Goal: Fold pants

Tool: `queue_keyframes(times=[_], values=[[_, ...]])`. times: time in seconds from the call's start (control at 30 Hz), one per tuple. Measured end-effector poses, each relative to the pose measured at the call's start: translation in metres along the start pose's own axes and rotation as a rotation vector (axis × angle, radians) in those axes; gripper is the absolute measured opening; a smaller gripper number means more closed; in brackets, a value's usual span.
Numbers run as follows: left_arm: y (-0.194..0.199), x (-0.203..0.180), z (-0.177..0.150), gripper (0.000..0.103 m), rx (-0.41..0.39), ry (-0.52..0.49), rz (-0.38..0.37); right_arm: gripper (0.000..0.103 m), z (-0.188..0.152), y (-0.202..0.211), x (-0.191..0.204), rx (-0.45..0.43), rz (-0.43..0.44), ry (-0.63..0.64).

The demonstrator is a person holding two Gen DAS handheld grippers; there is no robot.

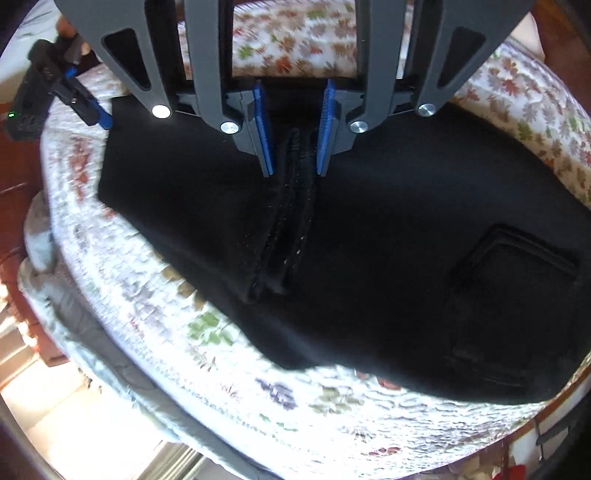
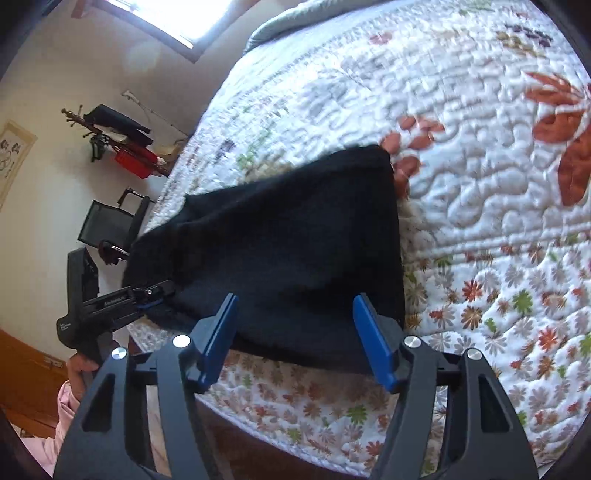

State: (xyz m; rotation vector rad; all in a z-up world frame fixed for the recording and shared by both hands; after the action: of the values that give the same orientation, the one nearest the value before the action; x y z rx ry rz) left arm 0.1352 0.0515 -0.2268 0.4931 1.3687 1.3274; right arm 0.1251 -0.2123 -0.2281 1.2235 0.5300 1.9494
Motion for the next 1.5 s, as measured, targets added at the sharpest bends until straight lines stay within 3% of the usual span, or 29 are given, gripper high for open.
queue_keyframes(times=[0.07, 0.17, 0.3, 0.47, 0.5, 0.57, 0.67, 0.7, 0.73, 0.8, 0.83, 0.87, 1.0, 1.1, 1.17, 1.27, 1.33, 1.4, 1.5], values=[[0.019, -0.006, 0.010, 0.023, -0.055, -0.005, -0.014, 0.064, 0.013, 0.013, 0.008, -0.041, 0.040, 0.015], [0.037, -0.041, 0.021, 0.023, -0.085, -0.055, -0.096, 0.066, 0.040, 0.019, 0.019, -0.069, 0.058, 0.046], [0.017, -0.086, 0.014, 0.028, 0.007, -0.097, -0.237, 0.066, 0.061, -0.003, 0.018, -0.026, 0.045, 0.052], [-0.045, -0.069, 0.005, 0.027, 0.128, -0.083, -0.126, 0.063, 0.055, -0.039, -0.013, 0.059, -0.006, -0.027], [-0.055, -0.059, 0.001, 0.024, 0.152, -0.053, -0.128, 0.062, 0.052, -0.046, -0.020, 0.071, -0.004, -0.044], [-0.066, -0.049, 0.001, 0.004, 0.157, 0.002, -0.152, 0.060, 0.049, -0.052, -0.031, 0.053, 0.028, -0.080], [-0.061, -0.037, 0.000, 0.002, 0.199, 0.083, -0.211, 0.055, 0.048, -0.044, -0.035, 0.034, 0.069, -0.129], [-0.055, -0.035, -0.001, 0.002, 0.195, 0.090, -0.202, 0.057, 0.047, -0.039, -0.034, 0.028, 0.058, -0.125], [-0.051, -0.035, -0.001, 0.007, 0.181, 0.080, -0.184, 0.061, 0.045, -0.031, -0.030, 0.022, 0.033, -0.107], [-0.033, -0.036, -0.004, 0.035, 0.124, 0.020, -0.143, 0.064, 0.040, -0.018, -0.020, 0.012, 0.020, -0.071], [-0.027, -0.038, -0.006, 0.064, 0.094, -0.004, -0.130, 0.064, 0.035, -0.012, -0.014, 0.011, 0.018, -0.053], [-0.021, -0.039, -0.008, 0.071, 0.060, -0.026, -0.116, 0.064, 0.027, -0.009, -0.008, 0.033, 0.003, -0.034], [-0.028, -0.037, -0.022, 0.070, 0.009, -0.127, -0.028, 0.063, -0.006, -0.014, -0.006, 0.112, -0.127, 0.050], [-0.032, -0.040, -0.026, 0.070, -0.017, -0.199, 0.029, 0.063, -0.012, -0.023, -0.011, 0.118, -0.133, 0.045], [-0.025, -0.044, -0.026, 0.070, -0.011, -0.207, 0.024, 0.064, -0.007, -0.016, -0.007, 0.106, -0.135, 0.046], [0.005, -0.031, -0.019, 0.070, -0.029, -0.159, -0.027, 0.065, -0.001, 0.001, 0.008, 0.073, -0.121, 0.078], [0.029, -0.010, -0.006, 0.072, -0.077, -0.128, -0.014, 0.070, 0.001, 0.010, 0.020, 0.051, -0.112, 0.113], [0.054, 0.036, 0.008, 0.077, -0.121, -0.047, 0.015, 0.071, 0.000, 0.011, 0.027, 0.055, -0.120, 0.141], [0.078, 0.108, 0.026, 0.078, -0.161, 0.103, 0.059, 0.071, -0.003, 0.004, 0.037, 0.072, -0.127, 0.174]])
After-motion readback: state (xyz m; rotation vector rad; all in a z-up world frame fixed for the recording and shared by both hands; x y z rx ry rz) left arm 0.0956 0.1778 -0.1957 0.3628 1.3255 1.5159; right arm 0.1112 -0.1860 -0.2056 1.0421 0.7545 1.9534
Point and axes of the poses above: each gripper's, at about its wrist camera, not at the fingertips, and y roughly against the way its jaws point, x to its left, z to its top, the point moved 10 cm from there along -y, roughly the way its jaws point, and after that the axes turned 9 degrees about y, right-handed, at the moved point
